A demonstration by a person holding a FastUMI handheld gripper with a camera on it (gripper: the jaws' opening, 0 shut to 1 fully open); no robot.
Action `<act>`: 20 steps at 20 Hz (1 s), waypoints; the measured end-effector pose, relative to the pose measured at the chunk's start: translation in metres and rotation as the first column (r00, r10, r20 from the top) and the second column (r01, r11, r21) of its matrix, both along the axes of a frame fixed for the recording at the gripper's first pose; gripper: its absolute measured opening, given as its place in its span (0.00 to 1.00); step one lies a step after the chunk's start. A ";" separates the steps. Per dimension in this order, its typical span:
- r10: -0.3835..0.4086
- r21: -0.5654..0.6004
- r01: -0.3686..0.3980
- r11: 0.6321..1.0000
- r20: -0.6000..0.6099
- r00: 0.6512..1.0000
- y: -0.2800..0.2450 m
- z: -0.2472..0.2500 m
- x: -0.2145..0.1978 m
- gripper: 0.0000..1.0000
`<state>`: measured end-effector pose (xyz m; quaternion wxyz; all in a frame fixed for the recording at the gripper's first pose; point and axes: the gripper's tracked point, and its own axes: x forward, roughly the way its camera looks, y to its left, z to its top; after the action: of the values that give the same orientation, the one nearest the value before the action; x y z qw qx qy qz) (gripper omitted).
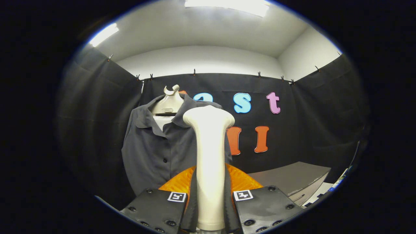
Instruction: Iron the clothes twice with a garment steamer, once on the left side and once on the right side.
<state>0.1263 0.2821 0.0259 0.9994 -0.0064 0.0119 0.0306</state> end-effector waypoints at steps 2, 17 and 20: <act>-0.012 -0.016 0.012 1.000 0.011 1.000 0.012 -0.005 0.014 0.39; -0.055 -0.032 0.053 0.998 -0.068 0.996 0.036 -0.069 0.072 0.39; -0.050 -0.030 0.047 0.998 -0.083 0.995 0.035 -0.082 0.067 0.39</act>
<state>0.1933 0.3170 -0.0557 0.9983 -0.0186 0.0545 0.0064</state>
